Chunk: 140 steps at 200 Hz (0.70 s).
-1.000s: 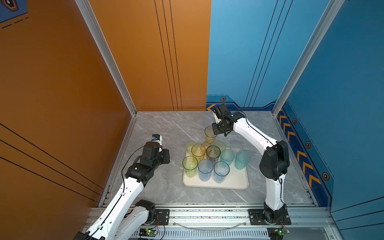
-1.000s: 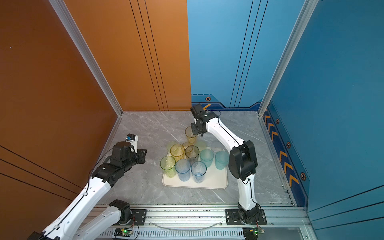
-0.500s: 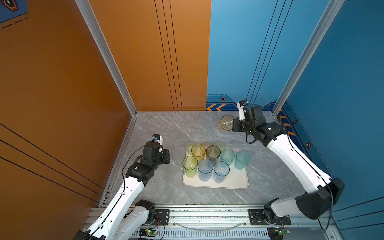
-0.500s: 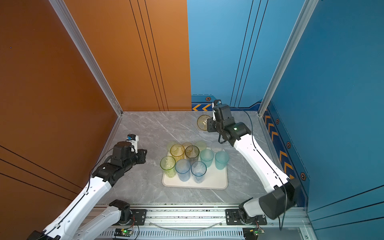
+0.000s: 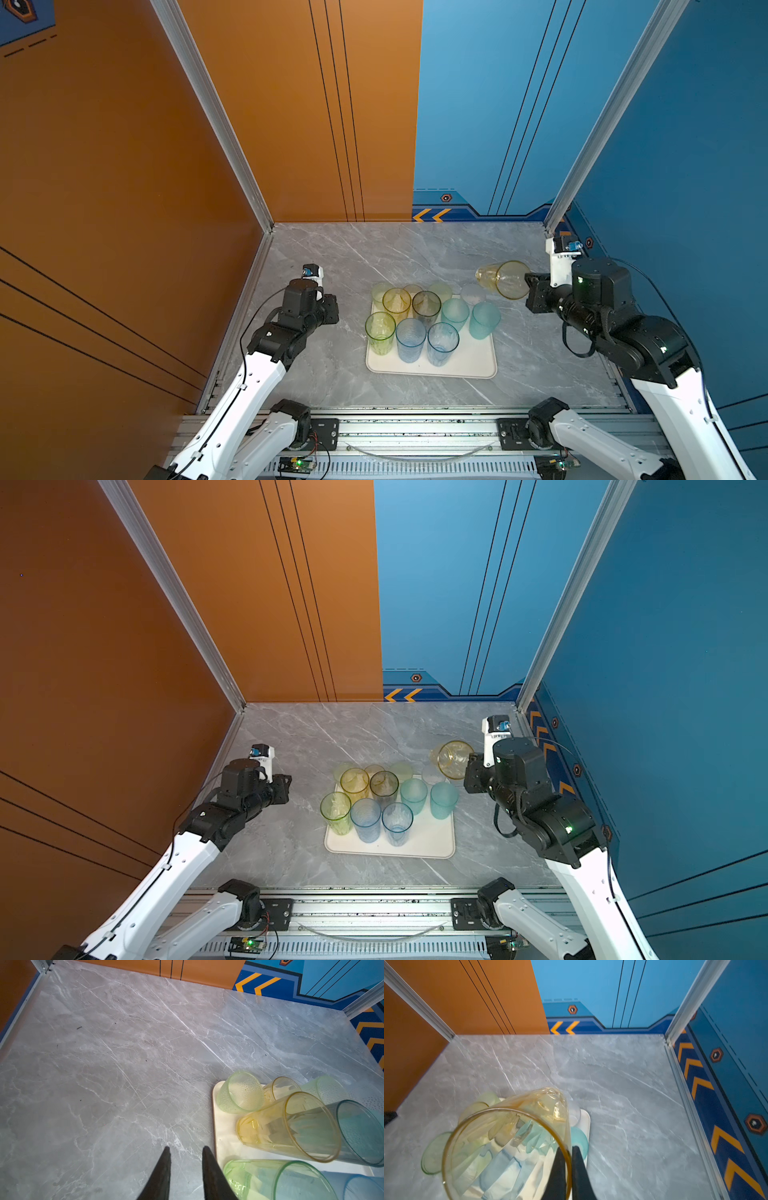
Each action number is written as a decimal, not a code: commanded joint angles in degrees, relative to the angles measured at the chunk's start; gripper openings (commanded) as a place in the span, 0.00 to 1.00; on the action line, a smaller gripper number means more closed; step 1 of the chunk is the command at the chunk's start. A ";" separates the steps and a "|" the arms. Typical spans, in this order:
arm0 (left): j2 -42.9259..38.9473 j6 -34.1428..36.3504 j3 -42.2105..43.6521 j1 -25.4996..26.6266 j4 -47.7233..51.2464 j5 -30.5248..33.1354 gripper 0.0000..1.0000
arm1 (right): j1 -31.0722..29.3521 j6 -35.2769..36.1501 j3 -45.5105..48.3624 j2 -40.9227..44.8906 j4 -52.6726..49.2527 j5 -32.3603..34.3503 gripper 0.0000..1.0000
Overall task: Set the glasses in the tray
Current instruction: 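Close the right gripper on the tall yellow cup's rim and lift it, then carry the tall yellow cup with the right gripper to the tray's near corner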
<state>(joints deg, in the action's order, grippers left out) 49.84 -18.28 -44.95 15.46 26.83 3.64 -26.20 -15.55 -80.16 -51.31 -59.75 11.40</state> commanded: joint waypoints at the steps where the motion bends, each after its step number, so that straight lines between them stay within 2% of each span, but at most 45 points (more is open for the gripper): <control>1: 0.34 0.97 -1.91 -0.52 2.00 1.76 0.28 | -0.71 -1.85 1.83 -0.86 -11.03 1.15 0.00; 46: 0.78 0.73 -2.60 -0.53 2.44 2.07 0.28 | -3.02 -2.00 5.56 -3.56 -15.75 -1.30 0.00; 95: 1.57 0.44 -3.00 -0.51 2.44 1.57 0.28 | -4.21 -4.37 13.85 -4.48 -8.91 -5.42 0.00; 140: 2.49 0.35 -3.24 -0.50 2.42 1.37 0.28 | -4.52 -4.58 14.16 -4.68 -8.00 -5.76 0.00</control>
<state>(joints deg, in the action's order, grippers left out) 52.05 -18.26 -46.46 15.42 28.12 4.29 -30.35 -18.72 -65.39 -56.82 -70.11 6.22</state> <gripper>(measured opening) 0.279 0.048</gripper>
